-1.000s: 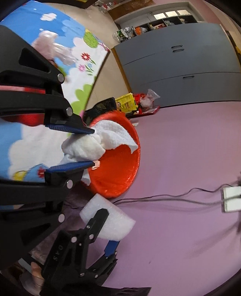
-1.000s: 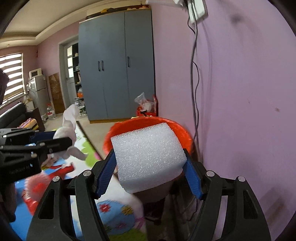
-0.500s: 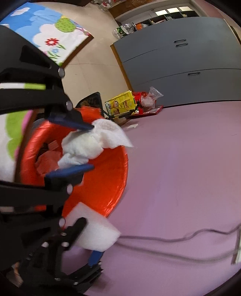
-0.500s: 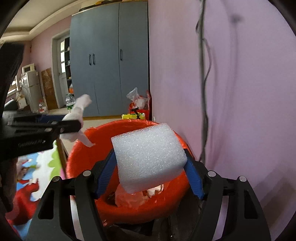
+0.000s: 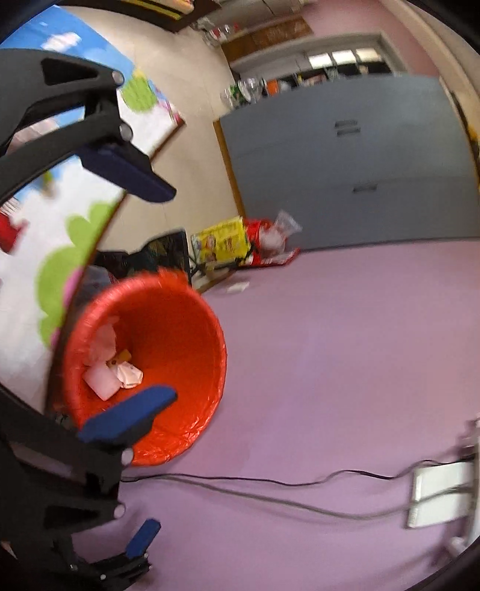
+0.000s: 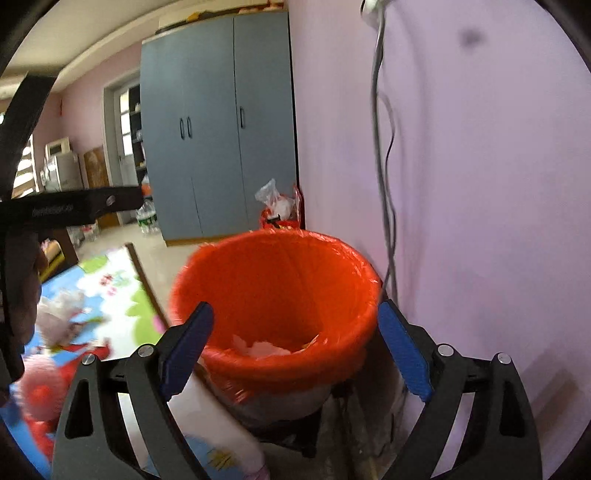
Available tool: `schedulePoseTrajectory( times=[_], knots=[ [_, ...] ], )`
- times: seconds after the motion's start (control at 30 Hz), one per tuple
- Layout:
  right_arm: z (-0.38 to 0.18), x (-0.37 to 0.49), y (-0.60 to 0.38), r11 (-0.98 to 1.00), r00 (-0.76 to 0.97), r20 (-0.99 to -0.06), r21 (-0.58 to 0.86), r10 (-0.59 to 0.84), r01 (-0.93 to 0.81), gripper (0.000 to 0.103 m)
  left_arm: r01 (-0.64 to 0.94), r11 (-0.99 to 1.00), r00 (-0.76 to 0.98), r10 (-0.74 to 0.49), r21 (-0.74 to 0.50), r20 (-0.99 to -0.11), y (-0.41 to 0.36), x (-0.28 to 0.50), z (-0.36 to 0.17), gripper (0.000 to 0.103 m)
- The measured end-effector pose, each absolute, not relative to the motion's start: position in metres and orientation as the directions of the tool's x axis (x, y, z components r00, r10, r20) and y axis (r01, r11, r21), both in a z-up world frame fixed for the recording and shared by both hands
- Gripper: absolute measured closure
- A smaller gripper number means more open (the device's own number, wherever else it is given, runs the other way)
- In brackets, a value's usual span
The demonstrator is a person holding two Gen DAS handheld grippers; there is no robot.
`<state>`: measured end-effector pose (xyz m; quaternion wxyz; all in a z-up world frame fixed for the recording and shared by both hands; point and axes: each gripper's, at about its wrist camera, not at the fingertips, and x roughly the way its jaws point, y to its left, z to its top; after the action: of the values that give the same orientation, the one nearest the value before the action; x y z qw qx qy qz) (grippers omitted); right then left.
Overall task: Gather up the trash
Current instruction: 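Carry napkin and foam block over the red bin and open both tools, then grasp the pink foam fruit net with orange top with the left tool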
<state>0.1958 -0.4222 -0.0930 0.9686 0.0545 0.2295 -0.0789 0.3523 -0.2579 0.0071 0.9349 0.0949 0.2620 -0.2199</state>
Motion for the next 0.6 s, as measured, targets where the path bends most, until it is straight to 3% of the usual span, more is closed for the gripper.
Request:
schedulePoseTrajectory(
  times=[0.27, 0.6],
  knots=[
    [-0.058, 0.128, -0.375, 0.986, 0.896, -0.437, 0.094, -0.081, 0.135, 0.018, 0.416, 0.906, 0.795, -0.322, 0.076, -0.514, -0.196, 0.255, 0.027, 0.005],
    [-0.046, 0.086, -0.311, 0.993, 0.897, -0.441, 0.114, 0.022, 0.032, 0.018, 0.349, 0.932, 0.822, -0.252, 0.102, -0.511, -0.11, 0.157, 0.011, 0.005]
  ],
)
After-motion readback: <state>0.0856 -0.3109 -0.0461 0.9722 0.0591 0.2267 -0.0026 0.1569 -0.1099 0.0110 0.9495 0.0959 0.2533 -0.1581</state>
